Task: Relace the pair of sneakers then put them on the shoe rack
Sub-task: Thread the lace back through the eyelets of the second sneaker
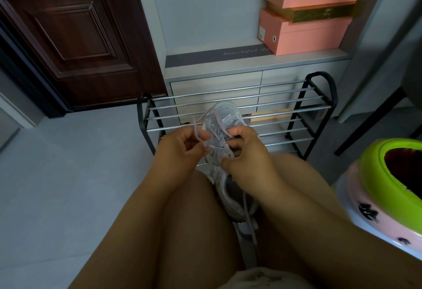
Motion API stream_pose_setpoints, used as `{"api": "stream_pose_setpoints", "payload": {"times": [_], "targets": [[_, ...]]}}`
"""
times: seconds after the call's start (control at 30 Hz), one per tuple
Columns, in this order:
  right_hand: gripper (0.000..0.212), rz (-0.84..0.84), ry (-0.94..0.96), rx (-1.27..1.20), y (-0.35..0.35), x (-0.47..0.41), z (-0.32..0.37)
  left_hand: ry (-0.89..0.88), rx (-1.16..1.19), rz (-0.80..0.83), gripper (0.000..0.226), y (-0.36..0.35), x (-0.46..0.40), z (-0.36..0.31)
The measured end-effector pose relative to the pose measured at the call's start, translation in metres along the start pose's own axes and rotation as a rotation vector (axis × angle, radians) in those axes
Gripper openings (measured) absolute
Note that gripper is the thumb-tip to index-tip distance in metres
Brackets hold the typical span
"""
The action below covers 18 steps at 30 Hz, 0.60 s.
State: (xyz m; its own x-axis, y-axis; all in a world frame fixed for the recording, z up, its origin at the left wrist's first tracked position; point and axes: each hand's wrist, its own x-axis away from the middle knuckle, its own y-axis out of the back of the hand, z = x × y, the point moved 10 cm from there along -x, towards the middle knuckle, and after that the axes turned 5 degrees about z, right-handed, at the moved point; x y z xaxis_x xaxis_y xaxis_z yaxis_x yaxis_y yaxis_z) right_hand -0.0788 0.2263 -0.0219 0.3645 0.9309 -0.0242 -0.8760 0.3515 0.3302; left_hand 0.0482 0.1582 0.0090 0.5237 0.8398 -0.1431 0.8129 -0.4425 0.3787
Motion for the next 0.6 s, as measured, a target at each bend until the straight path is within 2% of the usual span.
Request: {"api": "stream_pose_setpoints", "payload": {"times": [0.17,0.27,0.33,0.6], "targets": [[0.049,0.000,0.008,0.014,-0.002,0.001,0.000,-0.099,-0.284,-0.014,0.018,0.001,0.002,-0.016],[0.047,0.001,0.005,0.022,-0.002,0.001,0.000,-0.206,-0.366,-0.039,0.026,-0.003,0.005,-0.032],[0.046,0.006,0.007,0.033,-0.002,0.002,0.001,-0.219,-0.355,-0.054,0.027,-0.006,0.006,-0.033],[0.041,0.008,0.023,0.050,-0.001,0.003,0.005,-0.045,-0.152,-0.001,0.010,-0.009,0.001,-0.001]]}}
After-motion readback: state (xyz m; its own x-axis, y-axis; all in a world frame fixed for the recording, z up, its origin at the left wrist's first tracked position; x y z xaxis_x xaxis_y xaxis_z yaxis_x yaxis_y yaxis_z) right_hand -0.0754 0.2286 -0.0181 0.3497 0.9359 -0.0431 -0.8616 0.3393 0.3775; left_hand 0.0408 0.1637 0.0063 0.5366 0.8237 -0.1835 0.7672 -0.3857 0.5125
